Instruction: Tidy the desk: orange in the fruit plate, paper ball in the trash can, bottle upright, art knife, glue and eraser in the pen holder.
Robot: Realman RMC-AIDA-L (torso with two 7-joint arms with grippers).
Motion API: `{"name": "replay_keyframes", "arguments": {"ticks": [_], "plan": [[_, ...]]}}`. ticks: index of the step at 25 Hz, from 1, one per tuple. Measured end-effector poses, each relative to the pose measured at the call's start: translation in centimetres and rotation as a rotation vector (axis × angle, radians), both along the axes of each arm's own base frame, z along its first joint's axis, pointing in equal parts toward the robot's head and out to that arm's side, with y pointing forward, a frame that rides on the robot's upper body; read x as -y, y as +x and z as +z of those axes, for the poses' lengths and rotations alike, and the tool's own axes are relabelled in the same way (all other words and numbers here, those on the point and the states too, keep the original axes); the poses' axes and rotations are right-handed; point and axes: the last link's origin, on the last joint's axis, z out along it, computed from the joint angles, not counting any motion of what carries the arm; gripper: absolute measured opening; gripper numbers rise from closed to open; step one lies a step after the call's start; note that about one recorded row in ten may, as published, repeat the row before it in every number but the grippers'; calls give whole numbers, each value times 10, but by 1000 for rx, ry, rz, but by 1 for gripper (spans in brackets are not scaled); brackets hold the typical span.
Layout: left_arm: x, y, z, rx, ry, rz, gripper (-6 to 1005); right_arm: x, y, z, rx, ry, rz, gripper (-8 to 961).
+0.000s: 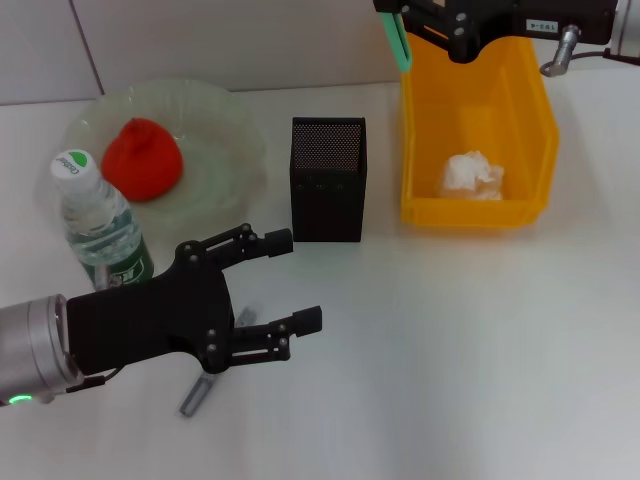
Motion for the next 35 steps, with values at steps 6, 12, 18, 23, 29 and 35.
{"name": "replay_keyframes", "arguments": {"ticks": [6,12,18,23,29,35], "plan": [[1,-2,1,6,13,6,848,-9,17,-4,-75,-17,-55,173],[0,-5,1,-2,29,18,848,-16,25,-15,-141,-49,-91,173],[-1,-4,0,-5,33,16,848,-22,27,-25,-169,-79,-107,173],[-2,-4,0,-6,35,16,848,-25,27,-34,-178,-106,-111,173],[-2,-4,0,-7,36,15,848,-26,30,-44,-188,-132,-124,173],[-3,-3,0,-10,33,9,848,-26,40,-51,-220,-137,-156,173]]}}
